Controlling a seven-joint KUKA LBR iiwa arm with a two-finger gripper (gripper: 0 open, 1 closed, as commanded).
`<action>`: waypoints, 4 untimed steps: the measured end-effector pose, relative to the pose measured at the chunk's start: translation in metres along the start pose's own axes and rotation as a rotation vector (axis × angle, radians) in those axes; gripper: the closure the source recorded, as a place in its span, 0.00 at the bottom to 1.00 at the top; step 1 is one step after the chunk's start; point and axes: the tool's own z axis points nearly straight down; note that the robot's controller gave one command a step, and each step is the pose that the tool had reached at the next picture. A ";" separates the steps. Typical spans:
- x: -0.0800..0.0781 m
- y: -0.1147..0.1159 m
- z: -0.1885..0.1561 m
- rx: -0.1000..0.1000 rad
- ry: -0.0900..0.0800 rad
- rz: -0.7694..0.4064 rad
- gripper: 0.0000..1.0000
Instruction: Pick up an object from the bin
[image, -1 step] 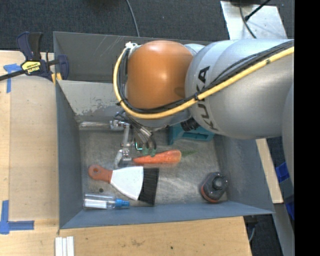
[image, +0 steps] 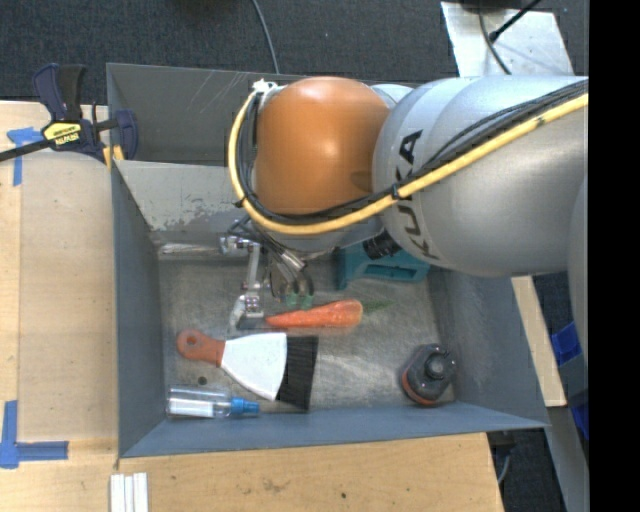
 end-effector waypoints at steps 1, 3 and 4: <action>0.006 0.009 0.042 -0.001 -0.005 0.070 0.00; 0.023 0.036 0.080 0.000 -0.001 0.105 0.00; 0.018 0.035 0.153 -0.002 -0.003 0.206 0.00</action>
Offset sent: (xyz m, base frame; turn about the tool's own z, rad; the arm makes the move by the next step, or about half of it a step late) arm -0.0259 0.0265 -0.0767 0.1353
